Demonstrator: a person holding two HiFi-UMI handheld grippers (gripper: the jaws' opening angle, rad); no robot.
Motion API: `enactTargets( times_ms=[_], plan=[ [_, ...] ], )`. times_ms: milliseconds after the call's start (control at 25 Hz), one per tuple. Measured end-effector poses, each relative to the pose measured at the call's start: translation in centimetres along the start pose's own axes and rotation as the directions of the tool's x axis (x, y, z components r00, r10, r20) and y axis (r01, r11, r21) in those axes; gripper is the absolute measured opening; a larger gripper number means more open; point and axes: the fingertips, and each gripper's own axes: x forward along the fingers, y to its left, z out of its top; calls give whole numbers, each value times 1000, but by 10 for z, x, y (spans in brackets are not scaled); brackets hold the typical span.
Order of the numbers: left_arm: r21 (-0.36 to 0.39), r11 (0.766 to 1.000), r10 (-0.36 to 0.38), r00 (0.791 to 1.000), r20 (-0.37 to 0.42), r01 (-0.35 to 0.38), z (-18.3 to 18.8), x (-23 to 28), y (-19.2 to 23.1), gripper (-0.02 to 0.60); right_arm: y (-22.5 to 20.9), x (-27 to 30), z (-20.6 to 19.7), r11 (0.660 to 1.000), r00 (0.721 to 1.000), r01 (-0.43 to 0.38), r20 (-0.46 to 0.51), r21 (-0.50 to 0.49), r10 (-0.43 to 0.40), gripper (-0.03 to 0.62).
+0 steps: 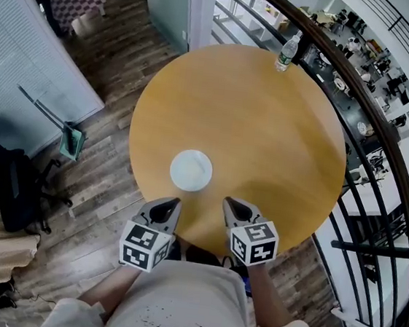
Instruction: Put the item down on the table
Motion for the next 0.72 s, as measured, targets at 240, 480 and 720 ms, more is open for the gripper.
enactTargets(
  times_ms=[240,480,720],
  plan=[
    [6,1000,4,1000,12,-4,5,0,3,23,0,2,5,1000,1000,4,0,-24,-4,25],
    [0,1000,13,1000,27,-13,10,-2,6,23,-1,0,6,1000,1000,7,1,-21,-7,25],
    [-6,1000,17,1000,27,-17,8,-3,7,23,-6,-2,5,1000,1000,18,5,-5,-18,25]
  ],
)
